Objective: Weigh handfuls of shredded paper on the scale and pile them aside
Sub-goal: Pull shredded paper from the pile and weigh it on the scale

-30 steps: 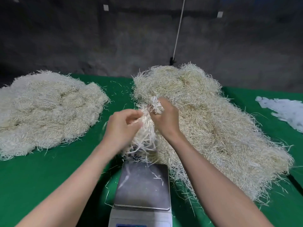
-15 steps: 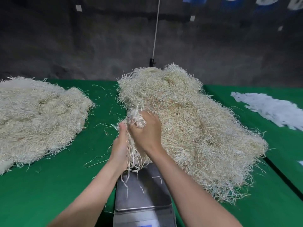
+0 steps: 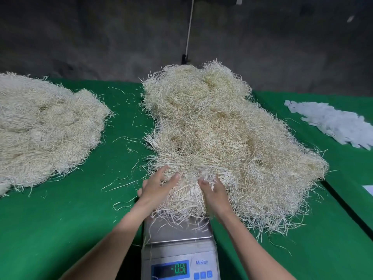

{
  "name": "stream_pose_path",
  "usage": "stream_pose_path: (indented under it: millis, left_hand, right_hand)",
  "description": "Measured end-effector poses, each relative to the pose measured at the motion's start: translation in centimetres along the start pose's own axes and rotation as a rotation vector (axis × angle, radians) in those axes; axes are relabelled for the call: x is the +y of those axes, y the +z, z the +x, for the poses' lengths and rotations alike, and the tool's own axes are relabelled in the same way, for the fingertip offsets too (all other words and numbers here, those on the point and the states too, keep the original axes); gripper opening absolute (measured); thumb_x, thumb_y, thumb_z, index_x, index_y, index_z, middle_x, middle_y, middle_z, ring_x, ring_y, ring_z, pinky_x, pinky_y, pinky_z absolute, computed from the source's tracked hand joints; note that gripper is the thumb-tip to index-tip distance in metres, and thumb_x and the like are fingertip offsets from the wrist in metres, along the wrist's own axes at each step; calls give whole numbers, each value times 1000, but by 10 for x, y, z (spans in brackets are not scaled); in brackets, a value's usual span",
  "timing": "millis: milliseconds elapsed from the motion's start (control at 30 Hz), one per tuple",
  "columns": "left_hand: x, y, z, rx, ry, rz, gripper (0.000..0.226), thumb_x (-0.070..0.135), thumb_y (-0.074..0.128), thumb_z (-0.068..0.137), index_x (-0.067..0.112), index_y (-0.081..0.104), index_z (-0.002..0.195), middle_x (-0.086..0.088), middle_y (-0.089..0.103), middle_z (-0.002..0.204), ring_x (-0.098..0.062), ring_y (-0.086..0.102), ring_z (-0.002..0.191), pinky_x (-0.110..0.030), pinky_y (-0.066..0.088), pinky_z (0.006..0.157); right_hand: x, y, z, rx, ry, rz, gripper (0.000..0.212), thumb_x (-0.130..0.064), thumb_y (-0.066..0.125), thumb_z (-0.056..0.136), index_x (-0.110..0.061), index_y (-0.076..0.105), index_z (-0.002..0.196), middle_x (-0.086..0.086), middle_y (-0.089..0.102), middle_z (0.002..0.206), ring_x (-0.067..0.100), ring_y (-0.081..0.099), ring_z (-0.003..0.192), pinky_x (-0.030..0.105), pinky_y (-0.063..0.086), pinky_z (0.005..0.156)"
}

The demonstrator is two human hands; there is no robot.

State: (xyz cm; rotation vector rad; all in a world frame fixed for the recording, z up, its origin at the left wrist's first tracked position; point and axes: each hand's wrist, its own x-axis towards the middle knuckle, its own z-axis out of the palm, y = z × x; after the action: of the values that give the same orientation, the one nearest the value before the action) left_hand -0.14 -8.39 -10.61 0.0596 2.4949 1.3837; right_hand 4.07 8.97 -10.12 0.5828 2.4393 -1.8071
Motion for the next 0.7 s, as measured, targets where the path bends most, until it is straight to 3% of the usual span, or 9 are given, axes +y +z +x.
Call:
stream_pose_path:
  millis: [67,133,233,333,467,567,600,700]
  left_hand:
    - [-14,-14,-8,-67,77,-69,83,75,55,67,59,17,139,18,14,154,-15,7,144,-58,10,114]
    - [-30,-19,-22,-123,151,8,98,67,73,60,69,7,133,29,0,152,-6,0,143,-54,7,116]
    - [-44,-6,-41,-138,268,188,106,53,72,59,69,-2,134,37,-14,148,-3,-7,143,-48,6,115]
    - [-51,9,-44,-130,338,181,88,23,63,73,65,19,136,40,1,148,2,7,141,-41,17,115]
    - [-58,14,-38,26,296,169,60,8,59,83,48,47,126,25,40,137,3,31,132,-36,23,117]
    - [-59,14,-38,103,319,204,52,1,63,81,35,58,120,25,48,122,6,40,121,-30,27,114]
    - [-59,14,-40,130,330,225,50,0,63,80,33,60,118,26,49,118,7,41,117,-29,28,113]
    - [-61,17,-45,279,392,212,54,-10,65,72,25,65,114,20,55,114,0,49,113,-30,33,109]
  right_hand:
    - [11,-1,0,31,45,-4,83,-50,51,91,-10,10,151,11,20,156,26,28,140,37,25,112]
    - [20,1,0,54,38,-51,86,-54,50,89,-8,13,150,12,21,155,26,26,141,38,24,112]
    - [28,2,-1,53,-8,-139,83,-55,52,88,-3,24,147,12,24,154,25,24,141,36,20,113]
    - [35,3,-1,39,-45,-191,85,-55,52,88,-4,22,148,11,18,156,24,17,143,35,14,116]
    - [34,9,1,-33,-76,-183,83,-52,58,86,-12,22,149,7,24,154,23,25,140,33,20,113]
    - [31,12,4,-47,-119,-178,67,-47,64,85,-25,31,139,2,42,140,17,43,120,32,33,105]
    - [29,13,5,-47,-135,-177,60,-46,65,84,-28,33,132,-2,44,134,13,42,113,31,35,102]
    - [27,13,6,-49,-177,-141,55,-45,66,83,-31,34,126,-12,36,124,7,35,117,26,29,98]
